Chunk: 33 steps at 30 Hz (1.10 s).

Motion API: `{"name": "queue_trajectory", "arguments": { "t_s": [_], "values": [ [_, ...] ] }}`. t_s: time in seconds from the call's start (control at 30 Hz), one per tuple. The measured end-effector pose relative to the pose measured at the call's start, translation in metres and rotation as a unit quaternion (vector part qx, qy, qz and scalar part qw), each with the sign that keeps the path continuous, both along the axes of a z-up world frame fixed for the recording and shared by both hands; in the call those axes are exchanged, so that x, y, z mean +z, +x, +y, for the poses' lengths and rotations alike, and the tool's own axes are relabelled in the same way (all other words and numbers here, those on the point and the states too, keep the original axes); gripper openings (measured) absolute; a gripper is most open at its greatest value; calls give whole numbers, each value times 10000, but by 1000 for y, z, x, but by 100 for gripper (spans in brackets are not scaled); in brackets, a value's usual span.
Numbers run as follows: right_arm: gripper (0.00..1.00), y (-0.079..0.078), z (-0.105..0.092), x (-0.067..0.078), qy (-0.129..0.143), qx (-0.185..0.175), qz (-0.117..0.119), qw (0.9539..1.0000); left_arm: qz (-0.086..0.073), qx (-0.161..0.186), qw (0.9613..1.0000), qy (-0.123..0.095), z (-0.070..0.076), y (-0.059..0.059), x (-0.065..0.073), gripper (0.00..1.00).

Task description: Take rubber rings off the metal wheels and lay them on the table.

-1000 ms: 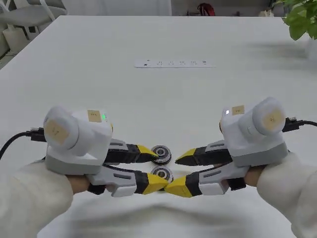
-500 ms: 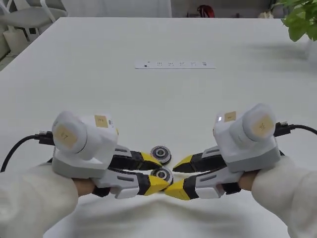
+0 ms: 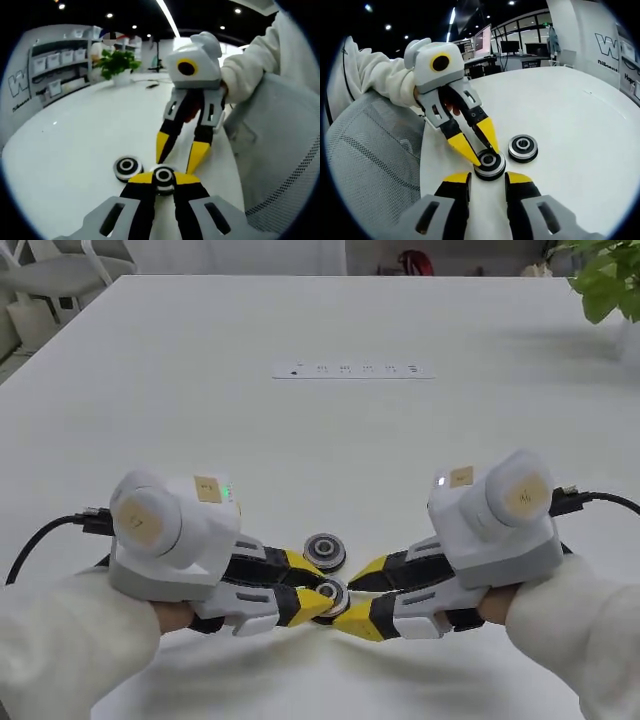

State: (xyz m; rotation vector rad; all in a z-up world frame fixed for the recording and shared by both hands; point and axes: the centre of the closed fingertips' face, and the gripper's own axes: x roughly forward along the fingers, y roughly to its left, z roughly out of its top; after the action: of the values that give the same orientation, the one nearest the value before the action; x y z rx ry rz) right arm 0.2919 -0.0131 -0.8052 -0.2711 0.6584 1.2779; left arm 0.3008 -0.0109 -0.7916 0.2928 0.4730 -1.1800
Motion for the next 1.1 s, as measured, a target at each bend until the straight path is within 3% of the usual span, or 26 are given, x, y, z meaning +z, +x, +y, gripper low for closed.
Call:
{"name": "queue_trajectory", "arguments": {
  "t_s": [0.2,1.1],
  "values": [
    [21,1,-1,-2,-25,-29,-9,10000,22,17,9999,-100,1,0,0,14],
    [11,4,-2,-7,-188,26,-159,9997,9,43,9999,-135,0,0,0,14]
  ]
}}
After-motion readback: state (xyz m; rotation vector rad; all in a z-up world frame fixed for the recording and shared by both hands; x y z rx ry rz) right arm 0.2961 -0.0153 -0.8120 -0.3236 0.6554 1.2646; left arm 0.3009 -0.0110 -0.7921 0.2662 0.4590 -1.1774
